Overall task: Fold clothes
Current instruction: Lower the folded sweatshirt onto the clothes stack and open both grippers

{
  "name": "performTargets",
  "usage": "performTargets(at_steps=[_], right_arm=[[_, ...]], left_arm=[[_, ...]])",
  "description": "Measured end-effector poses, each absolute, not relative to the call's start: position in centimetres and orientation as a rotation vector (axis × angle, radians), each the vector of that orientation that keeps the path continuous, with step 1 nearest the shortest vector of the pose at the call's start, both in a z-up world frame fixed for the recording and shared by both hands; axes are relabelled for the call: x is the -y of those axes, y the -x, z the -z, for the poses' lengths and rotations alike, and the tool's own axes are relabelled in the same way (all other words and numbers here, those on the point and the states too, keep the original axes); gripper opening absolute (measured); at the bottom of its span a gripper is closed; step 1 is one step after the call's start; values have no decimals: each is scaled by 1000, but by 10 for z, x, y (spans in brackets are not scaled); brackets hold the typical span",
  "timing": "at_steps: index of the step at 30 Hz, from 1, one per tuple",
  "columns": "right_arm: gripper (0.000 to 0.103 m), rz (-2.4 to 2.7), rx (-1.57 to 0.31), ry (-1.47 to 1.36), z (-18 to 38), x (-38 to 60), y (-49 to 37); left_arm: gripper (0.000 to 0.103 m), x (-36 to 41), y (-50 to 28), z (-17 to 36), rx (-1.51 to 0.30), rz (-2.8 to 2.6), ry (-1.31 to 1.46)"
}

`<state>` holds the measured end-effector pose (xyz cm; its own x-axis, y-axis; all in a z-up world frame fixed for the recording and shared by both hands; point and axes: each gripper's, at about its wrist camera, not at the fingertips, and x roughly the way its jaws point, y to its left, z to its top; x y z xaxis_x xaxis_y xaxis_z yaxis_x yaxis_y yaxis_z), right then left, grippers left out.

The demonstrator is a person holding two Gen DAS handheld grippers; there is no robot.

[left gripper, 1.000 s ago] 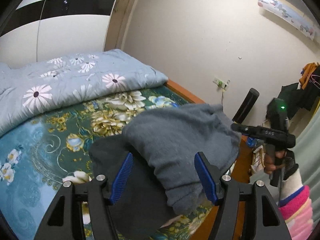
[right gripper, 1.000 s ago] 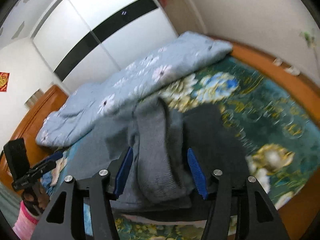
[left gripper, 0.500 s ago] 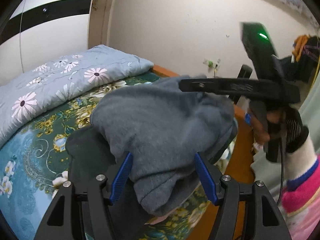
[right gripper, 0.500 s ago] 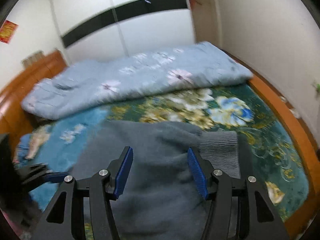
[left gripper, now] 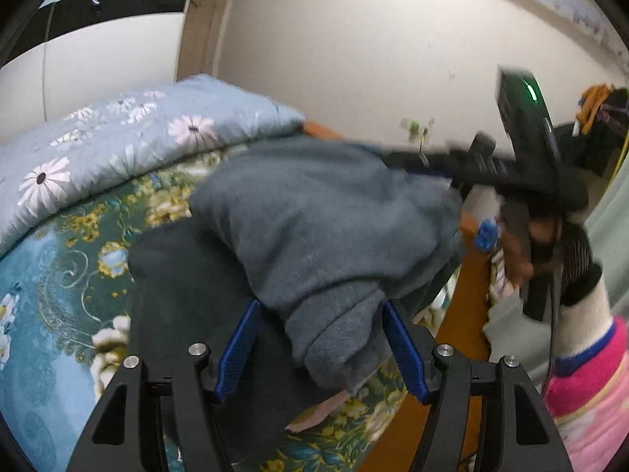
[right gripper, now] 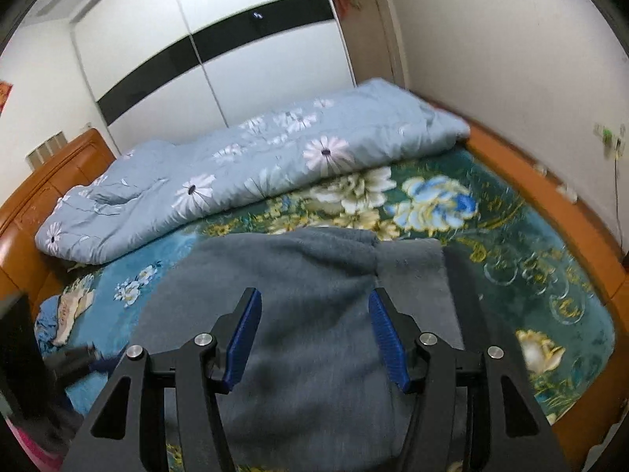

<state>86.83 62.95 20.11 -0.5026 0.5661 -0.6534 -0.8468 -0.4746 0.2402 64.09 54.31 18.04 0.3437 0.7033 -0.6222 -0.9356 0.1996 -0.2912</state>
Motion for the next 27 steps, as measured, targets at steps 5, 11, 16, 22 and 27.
performTargets(at_steps=[5, 11, 16, 22, 27], right_arm=[[58, -2057, -687, 612, -199, -606, -878], [58, -2037, -681, 619, -188, -595, -878], [59, -2100, -622, 435, -197, -540, -887], [76, -2126, -651, 345, -158, -489, -883], [80, -2022, -720, 444, -115, -482, -871]], left_arm=[[69, -543, -647, -198, -370, -1202, 660], [69, -543, -657, -180, -430, -1189, 690], [69, -520, -646, -185, -402, -1236, 657], [80, -484, -638, -177, -428, -1285, 610], [84, -459, -632, -160, -443, -1316, 619]])
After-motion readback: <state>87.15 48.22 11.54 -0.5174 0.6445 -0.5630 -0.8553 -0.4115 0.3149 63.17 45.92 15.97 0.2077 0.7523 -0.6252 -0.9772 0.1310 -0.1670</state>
